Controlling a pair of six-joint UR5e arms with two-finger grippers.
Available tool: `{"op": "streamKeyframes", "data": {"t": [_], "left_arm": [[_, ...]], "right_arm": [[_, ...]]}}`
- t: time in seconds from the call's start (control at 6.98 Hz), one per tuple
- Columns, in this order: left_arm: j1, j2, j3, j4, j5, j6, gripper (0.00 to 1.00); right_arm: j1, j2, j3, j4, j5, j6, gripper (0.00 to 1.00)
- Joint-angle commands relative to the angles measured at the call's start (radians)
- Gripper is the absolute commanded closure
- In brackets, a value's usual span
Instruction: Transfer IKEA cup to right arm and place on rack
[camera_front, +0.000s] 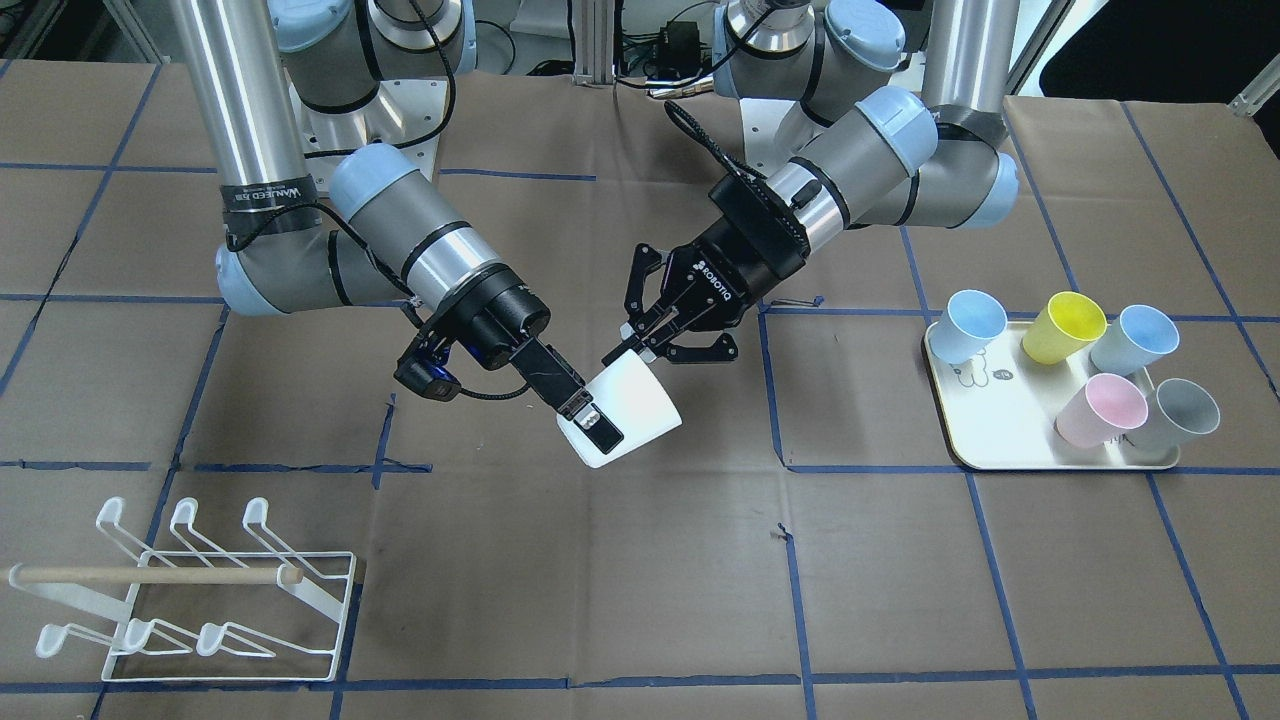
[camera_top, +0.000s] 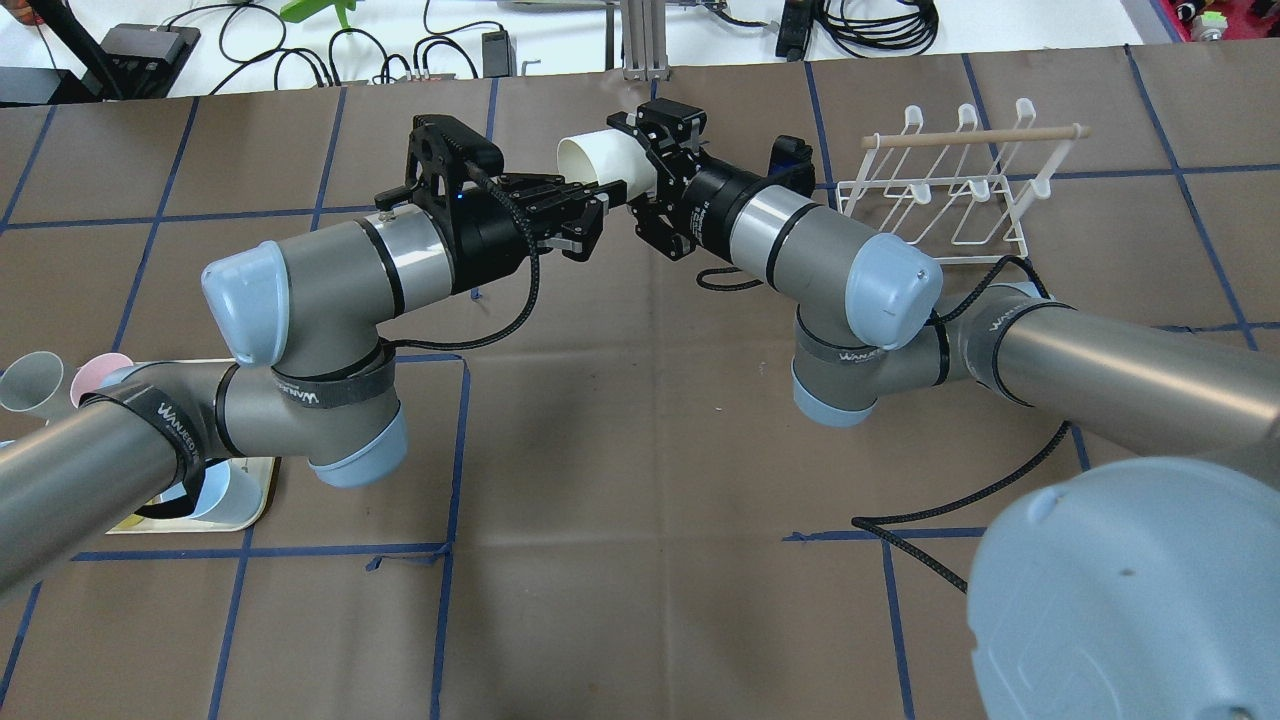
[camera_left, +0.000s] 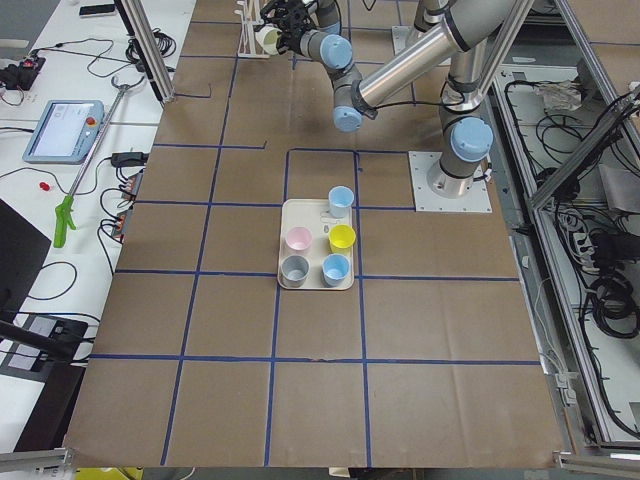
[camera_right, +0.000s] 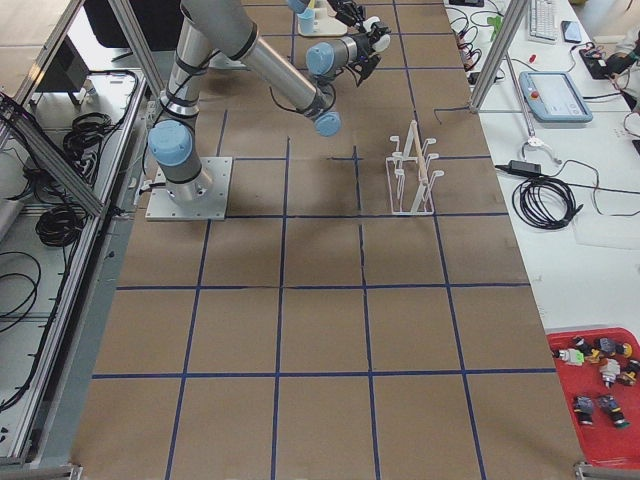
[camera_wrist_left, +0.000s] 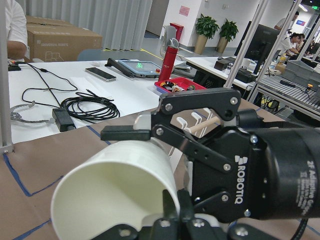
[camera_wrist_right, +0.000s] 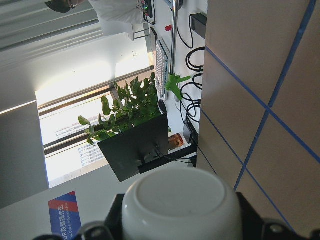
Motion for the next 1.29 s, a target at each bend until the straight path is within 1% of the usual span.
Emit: {"op": "streamKeyframes", "data": {"t": [0.0,0.29,0.43,0.86,1.0,1.15], "left_arm": [[-0.001,0.002,0.005,0.001,0.000,0.000,0.82],[0.001,-0.002,0.029,-0.002,0.002,-0.002,0.23],[0.001,-0.001,0.029,-0.002,0.002,-0.002,0.09],[0.021,0.034,0.026,-0.009,0.002,-0.007,0.02],[0.060,0.044,0.020,-0.012,-0.004,-0.008,0.02],[0.122,0.047,0.017,-0.014,-0.024,-0.013,0.02]], "right_arm": [[0.000,-0.003,0.000,-0.002,0.004,0.001,0.47],[0.000,-0.004,0.000,-0.002,0.004,0.001,0.48],[0.000,-0.004,0.000,-0.002,0.004,0.001,0.49],[-0.004,-0.003,-0.017,-0.004,0.004,-0.002,0.53],[-0.015,0.002,-0.044,-0.002,0.002,-0.004,0.54],[-0.038,0.005,-0.049,0.001,0.002,-0.013,0.55]]}}
